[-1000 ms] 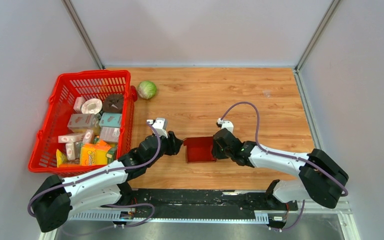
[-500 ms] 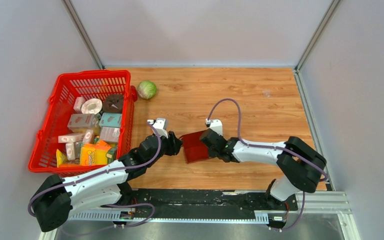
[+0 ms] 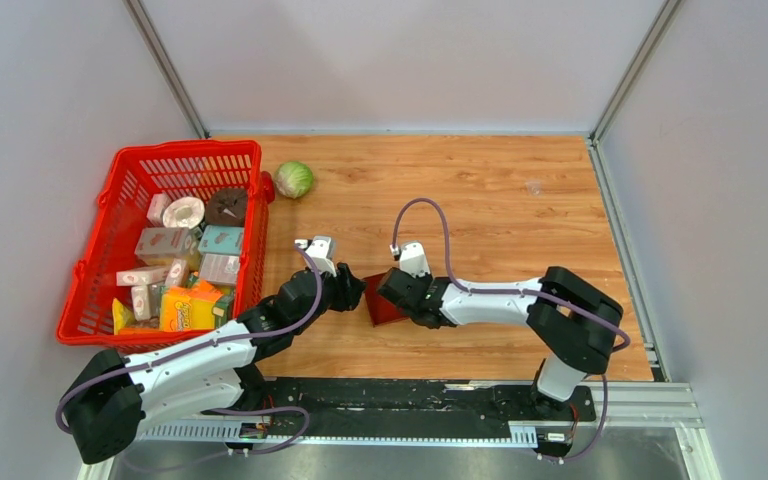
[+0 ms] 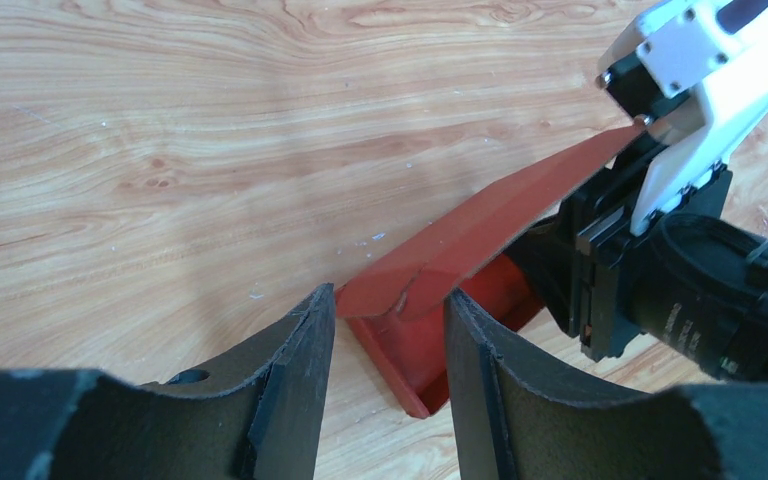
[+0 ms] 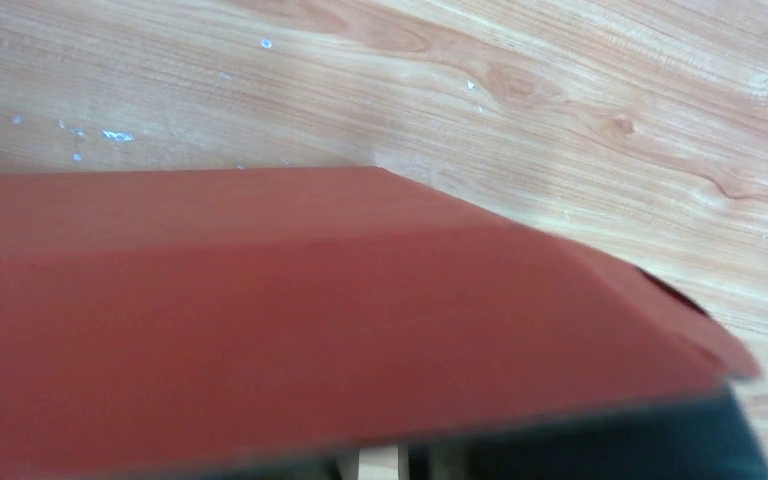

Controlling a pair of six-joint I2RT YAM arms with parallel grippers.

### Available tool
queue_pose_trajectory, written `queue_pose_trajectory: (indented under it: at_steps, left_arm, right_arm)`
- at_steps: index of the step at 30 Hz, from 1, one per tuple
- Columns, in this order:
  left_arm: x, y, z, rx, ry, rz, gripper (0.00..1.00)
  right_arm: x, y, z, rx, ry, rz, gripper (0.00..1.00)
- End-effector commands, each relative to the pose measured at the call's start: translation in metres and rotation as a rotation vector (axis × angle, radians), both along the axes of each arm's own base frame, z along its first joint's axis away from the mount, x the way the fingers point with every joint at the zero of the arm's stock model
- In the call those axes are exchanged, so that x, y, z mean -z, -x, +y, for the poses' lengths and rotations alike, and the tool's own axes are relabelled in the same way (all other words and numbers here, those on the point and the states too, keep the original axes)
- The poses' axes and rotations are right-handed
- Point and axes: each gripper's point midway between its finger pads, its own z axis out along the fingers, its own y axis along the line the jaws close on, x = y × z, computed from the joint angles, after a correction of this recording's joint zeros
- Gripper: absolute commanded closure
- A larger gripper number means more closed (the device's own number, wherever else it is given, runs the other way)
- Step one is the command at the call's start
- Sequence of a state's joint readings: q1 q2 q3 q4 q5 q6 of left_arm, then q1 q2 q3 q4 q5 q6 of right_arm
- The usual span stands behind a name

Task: Fold the paper box

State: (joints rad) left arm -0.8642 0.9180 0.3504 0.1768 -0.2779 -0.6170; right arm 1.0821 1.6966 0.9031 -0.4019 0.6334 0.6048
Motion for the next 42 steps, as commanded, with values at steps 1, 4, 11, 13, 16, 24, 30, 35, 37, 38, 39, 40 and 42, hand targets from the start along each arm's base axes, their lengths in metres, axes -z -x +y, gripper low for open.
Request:
queue_pose_trajectory:
  at_steps: [1, 4, 11, 13, 16, 24, 30, 35, 37, 38, 39, 40, 42]
  left_arm:
    - [-0.007, -0.003, -0.004, 0.013, 0.012, -0.033, 0.48]
    - [-0.006, -0.003, -0.003, 0.013, 0.011, -0.032, 0.48]
    - [-0.007, -0.004, -0.004, 0.015, 0.012, -0.033, 0.48]
    - [-0.007, -0.003, -0.005, 0.02, 0.013, -0.033, 0.48]
    - [-0.007, -0.003, -0.006, 0.029, 0.012, -0.037, 0.47]
    - [-0.01, 0.001, -0.014, 0.065, -0.019, -0.051, 0.4]
    - [-0.012, 0.007, -0.021, 0.094, -0.053, -0.076, 0.39]
    - [-0.016, 0.01, -0.026, 0.116, -0.08, -0.103, 0.39]
    - [-0.017, 0.012, -0.029, 0.129, -0.083, -0.107, 0.39]
    - [-0.016, 0.013, -0.029, 0.132, -0.087, -0.111, 0.39]
    - [-0.017, 0.013, -0.029, 0.136, -0.084, -0.115, 0.39]
    - [-0.019, 0.014, -0.031, 0.142, -0.079, -0.119, 0.39]
    - [-0.02, 0.015, -0.031, 0.151, -0.077, -0.127, 0.39]
  right_arm:
    - [-0.001, 0.018, 0.005, -0.081, -0.098, 0.111, 0.77]
    - [-0.031, 0.017, 0.016, -0.108, -0.208, 0.097, 0.64]
    - [-0.093, 0.023, 0.009, -0.144, -0.334, 0.043, 0.47]
    - [-0.105, 0.026, 0.001, -0.143, -0.362, 0.015, 0.41]
    - [-0.13, 0.018, -0.024, -0.079, -0.445, -0.081, 0.3]
    - [-0.152, -0.077, -0.143, 0.348, -0.603, -0.26, 0.0]
    - [-0.16, -0.175, -0.219, 0.591, -0.635, -0.315, 0.0]
    - [-0.118, -0.252, -0.265, 0.711, -0.443, -0.215, 0.0]
    - [-0.14, -0.285, -0.279, 0.724, -0.354, -0.223, 0.0]
    - [-0.143, -0.297, -0.285, 0.68, -0.284, -0.221, 0.0]
    - [-0.11, -0.308, -0.29, 0.669, -0.214, -0.154, 0.0]
    - [-0.131, -0.323, -0.296, 0.659, -0.177, -0.181, 0.0]
    - [-0.102, -0.33, -0.316, 0.65, -0.108, -0.108, 0.01]
